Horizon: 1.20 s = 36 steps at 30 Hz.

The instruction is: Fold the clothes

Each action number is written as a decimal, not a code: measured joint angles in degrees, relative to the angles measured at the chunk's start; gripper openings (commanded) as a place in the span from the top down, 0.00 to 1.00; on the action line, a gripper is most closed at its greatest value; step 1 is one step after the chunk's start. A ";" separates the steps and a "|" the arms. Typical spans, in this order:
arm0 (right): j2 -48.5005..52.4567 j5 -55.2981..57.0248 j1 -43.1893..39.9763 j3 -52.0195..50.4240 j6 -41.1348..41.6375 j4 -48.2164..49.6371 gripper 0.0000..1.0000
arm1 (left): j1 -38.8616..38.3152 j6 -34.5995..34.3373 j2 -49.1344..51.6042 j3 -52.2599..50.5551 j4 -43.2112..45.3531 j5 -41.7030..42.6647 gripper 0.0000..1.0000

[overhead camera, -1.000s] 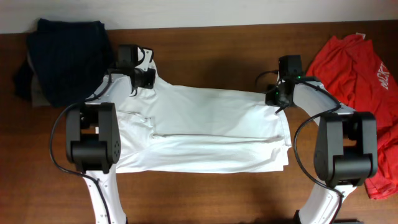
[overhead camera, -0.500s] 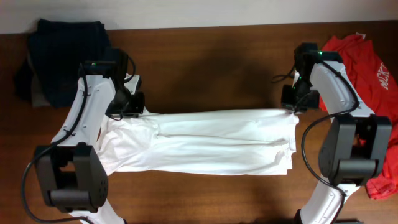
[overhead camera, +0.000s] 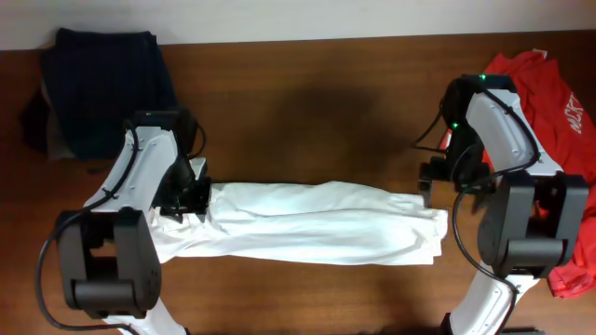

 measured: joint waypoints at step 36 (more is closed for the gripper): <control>-10.51 0.26 10.49 -18.29 14.88 28.55 0.96 | -2.32 -6.69 -12.22 -8.37 19.19 0.59 0.99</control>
